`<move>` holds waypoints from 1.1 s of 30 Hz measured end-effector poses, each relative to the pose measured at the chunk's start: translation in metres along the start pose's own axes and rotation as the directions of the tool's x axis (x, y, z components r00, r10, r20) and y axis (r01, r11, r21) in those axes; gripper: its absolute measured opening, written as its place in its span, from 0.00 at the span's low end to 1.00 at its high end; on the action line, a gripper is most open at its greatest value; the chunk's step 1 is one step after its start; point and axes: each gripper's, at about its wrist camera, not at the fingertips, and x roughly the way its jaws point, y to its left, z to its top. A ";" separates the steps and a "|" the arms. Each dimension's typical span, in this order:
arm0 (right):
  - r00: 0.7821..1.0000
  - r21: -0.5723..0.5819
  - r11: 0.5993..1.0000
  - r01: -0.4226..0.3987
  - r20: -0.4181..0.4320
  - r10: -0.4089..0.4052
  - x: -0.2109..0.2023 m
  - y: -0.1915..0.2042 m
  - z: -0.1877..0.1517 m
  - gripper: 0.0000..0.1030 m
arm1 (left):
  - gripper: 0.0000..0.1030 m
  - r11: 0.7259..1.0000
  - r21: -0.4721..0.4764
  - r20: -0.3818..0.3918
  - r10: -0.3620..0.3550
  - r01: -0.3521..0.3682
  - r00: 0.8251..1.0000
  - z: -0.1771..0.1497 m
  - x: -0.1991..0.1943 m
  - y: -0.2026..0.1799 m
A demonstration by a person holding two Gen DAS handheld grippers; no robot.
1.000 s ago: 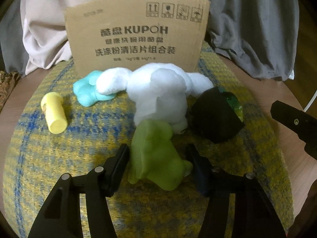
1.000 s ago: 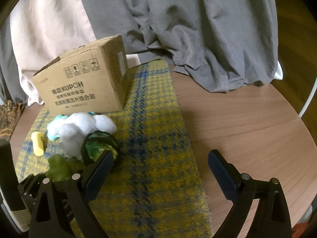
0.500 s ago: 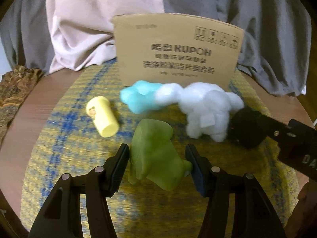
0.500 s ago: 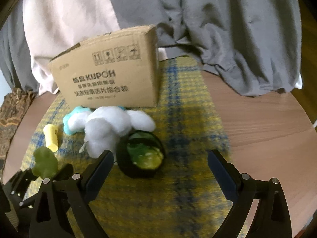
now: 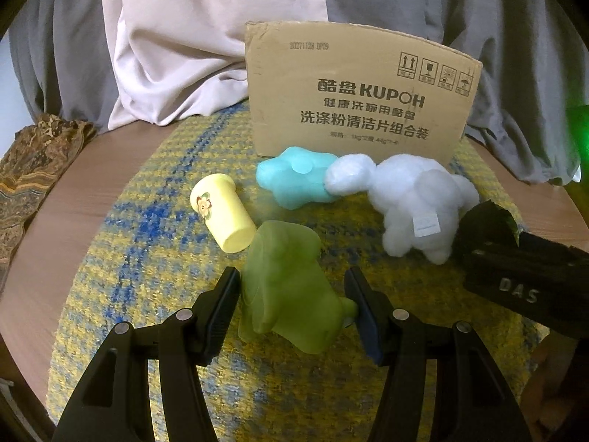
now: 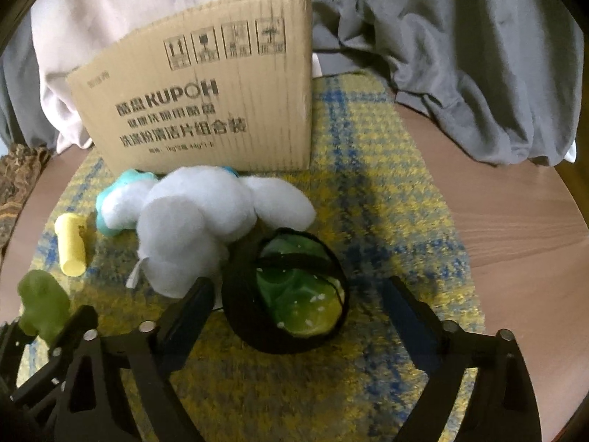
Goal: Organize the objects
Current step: 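Grasp the green dinosaur plush with the left gripper while the right gripper grasps the black-green ball, then carry the ball with the right gripper while the left gripper carries the dinosaur over the box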
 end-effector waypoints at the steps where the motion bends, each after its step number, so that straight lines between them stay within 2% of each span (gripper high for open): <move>1: 1.000 0.000 1.000 0.002 -0.007 -0.002 0.002 0.000 0.000 0.78 | 0.56 1.000 0.001 -0.002 -0.001 0.001 1.000 0.000 0.000 0.000; 2: 1.000 -0.002 1.000 0.000 -0.016 0.000 0.005 0.001 0.000 0.70 | 0.56 1.000 0.003 -0.004 -0.001 0.001 1.000 0.000 0.001 0.000; 4: 1.000 -0.005 1.000 -0.017 -0.022 0.017 0.005 0.001 -0.001 0.62 | 0.56 1.000 0.003 -0.006 -0.003 0.003 1.000 0.001 0.001 0.000; 5: 1.000 -0.008 1.000 -0.017 -0.020 0.017 0.005 0.001 -0.001 0.61 | 0.56 1.000 0.003 -0.004 -0.002 0.002 1.000 0.002 0.001 0.001; 11: 1.000 -0.001 1.000 -0.019 -0.009 0.019 -0.001 0.002 -0.003 0.61 | 0.56 1.000 0.006 0.008 0.007 -0.007 1.000 0.003 -0.004 0.003; 19: 0.996 -0.004 1.000 0.022 0.086 -0.022 -0.036 0.001 -0.001 0.61 | 0.56 1.000 0.005 0.036 0.018 -0.019 0.999 0.008 -0.015 0.004; 23: 0.990 -0.002 1.000 0.022 0.139 -0.022 -0.053 0.001 0.006 0.61 | 0.56 1.000 -0.004 0.063 0.025 -0.025 0.998 0.015 -0.024 0.008; 33: 0.979 0.015 1.000 0.019 0.204 -0.021 -0.081 0.008 0.017 0.61 | 0.56 0.999 -0.012 0.142 0.048 -0.047 0.989 0.039 -0.045 0.018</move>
